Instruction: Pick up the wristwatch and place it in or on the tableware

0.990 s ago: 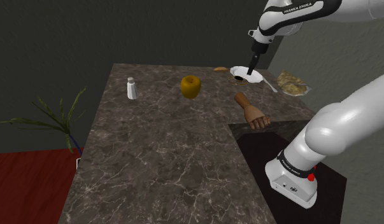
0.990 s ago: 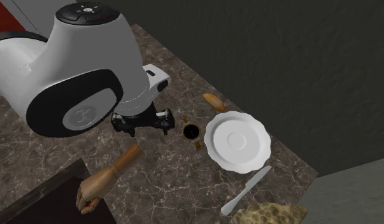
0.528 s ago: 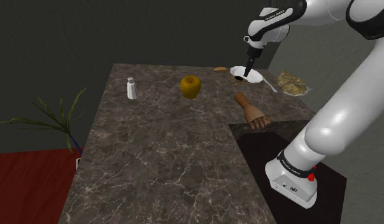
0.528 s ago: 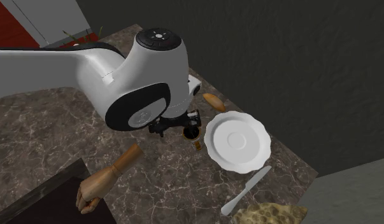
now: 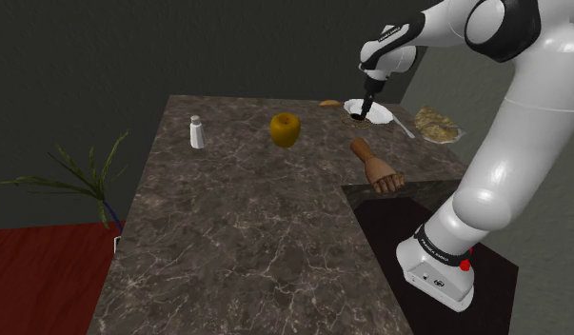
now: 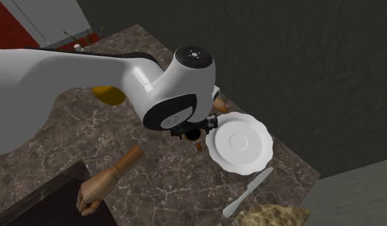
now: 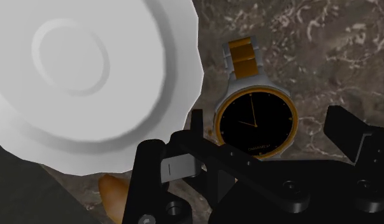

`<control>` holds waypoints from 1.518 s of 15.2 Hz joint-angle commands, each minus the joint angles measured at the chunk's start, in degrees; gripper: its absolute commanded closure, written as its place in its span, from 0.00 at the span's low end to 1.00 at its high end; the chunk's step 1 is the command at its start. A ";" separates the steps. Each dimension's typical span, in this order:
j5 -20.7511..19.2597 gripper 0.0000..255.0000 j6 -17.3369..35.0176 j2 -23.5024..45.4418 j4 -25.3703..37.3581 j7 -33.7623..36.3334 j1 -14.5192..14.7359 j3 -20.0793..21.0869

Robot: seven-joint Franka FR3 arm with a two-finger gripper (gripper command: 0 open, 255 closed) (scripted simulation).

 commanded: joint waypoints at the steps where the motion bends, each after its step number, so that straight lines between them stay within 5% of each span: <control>1: 0.76 0.00 1.32 1.09 -0.35 -0.55 -0.24 0.25; 12: 1.63 0.00 2.97 2.33 -0.94 -1.13 -0.51 0.59; 13: 1.63 1.00 2.97 2.33 -0.94 -1.13 -0.51 0.59; 23: 1.28 1.00 2.34 1.84 -0.73 -0.90 -0.40 0.45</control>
